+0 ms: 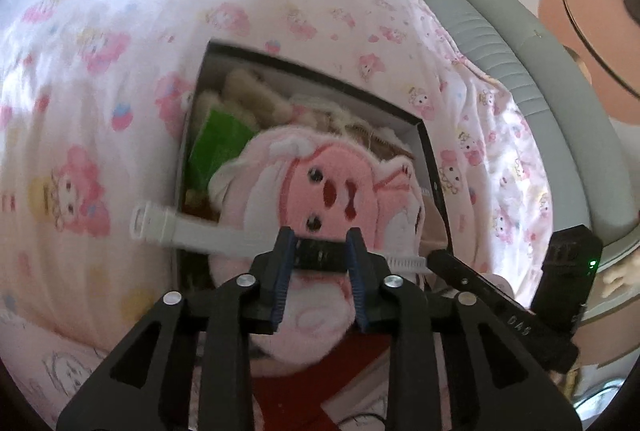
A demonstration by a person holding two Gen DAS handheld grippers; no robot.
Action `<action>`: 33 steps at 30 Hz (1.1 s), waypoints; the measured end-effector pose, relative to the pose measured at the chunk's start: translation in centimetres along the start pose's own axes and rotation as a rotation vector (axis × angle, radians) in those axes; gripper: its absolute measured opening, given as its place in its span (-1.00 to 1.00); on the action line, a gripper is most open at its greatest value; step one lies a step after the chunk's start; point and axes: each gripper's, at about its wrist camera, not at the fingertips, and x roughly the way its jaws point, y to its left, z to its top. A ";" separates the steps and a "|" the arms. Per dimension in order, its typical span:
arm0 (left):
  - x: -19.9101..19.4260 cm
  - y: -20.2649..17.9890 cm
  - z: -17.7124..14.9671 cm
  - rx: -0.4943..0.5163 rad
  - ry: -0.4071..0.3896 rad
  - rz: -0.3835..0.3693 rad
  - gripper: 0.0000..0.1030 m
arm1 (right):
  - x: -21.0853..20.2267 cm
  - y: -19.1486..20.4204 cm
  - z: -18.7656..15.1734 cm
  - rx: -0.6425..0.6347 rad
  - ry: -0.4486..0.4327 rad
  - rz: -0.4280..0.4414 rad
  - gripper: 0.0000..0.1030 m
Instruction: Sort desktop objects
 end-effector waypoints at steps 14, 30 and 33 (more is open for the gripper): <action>2.9 3.7 -0.6 -0.226 0.022 -0.185 -0.32 | 1.8 -0.3 -0.5 0.024 0.037 -0.043 -0.17; 1.6 -2.7 1.7 -0.058 -0.102 -0.122 -0.84 | -2.0 0.3 2.2 -0.010 -0.136 -0.107 -0.70; 2.5 -3.1 0.9 -0.076 -0.084 -0.113 -0.84 | -2.4 1.2 1.6 -0.076 -0.125 -0.078 -0.55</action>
